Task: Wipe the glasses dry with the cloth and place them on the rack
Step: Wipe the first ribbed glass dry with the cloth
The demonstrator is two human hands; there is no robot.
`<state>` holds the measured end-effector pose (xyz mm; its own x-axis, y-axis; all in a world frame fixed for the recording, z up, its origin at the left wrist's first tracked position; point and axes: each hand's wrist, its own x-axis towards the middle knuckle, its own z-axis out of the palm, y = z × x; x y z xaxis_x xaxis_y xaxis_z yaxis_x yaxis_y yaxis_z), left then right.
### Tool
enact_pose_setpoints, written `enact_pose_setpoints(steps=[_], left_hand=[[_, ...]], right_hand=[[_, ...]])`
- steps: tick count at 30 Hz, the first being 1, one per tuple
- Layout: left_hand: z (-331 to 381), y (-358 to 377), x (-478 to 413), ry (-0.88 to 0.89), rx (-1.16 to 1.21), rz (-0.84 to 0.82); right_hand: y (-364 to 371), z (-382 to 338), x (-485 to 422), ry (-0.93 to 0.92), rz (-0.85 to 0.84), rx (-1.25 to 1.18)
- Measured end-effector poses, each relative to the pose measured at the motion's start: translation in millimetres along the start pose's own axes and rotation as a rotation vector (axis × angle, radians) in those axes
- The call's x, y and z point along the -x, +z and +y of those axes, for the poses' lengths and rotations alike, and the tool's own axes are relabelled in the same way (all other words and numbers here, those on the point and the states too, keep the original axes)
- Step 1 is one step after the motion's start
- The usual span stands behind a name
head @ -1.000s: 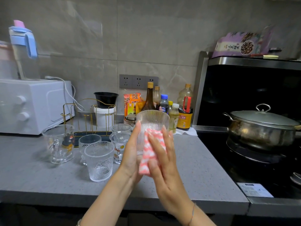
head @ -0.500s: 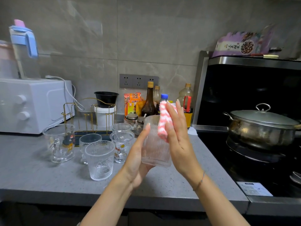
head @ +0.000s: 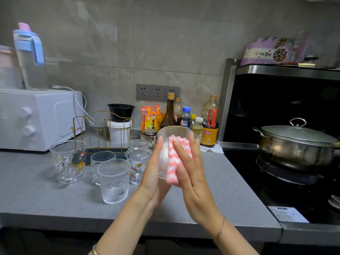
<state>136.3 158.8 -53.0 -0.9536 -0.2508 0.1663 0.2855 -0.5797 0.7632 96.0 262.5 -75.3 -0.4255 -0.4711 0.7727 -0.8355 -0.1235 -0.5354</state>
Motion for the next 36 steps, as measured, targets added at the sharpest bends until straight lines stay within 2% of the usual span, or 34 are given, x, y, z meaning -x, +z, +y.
enact_pose_setpoints(steps=[9, 15, 20, 24, 31, 36], left_hand=[[-5.6, 0.2, 0.4, 0.031, -0.118, 0.085], [-9.9, 3.9, 4.1, 0.053, -0.074, 0.126], [-11.1, 8.3, 8.7, 0.095, -0.049, 0.066], [-8.2, 7.4, 8.8, 0.161, -0.074, 0.101], [-2.4, 3.5, 6.7, 0.071, -0.002, 0.067], [-5.0, 8.8, 10.5, 0.034, 0.011, 0.027]], right_hand=[[-12.6, 7.0, -36.2, 0.024, 0.01, 0.166], [-2.8, 2.1, -29.9, 0.068, 0.188, 0.145], [1.8, -7.2, -23.8, 0.03, 0.099, 0.181], [1.2, -6.6, -19.3, 0.038, 0.047, 0.088], [12.7, -3.4, 27.7, -0.043, -0.012, 0.027], [7.3, -10.9, 17.7, -0.034, 0.027, 0.068]])
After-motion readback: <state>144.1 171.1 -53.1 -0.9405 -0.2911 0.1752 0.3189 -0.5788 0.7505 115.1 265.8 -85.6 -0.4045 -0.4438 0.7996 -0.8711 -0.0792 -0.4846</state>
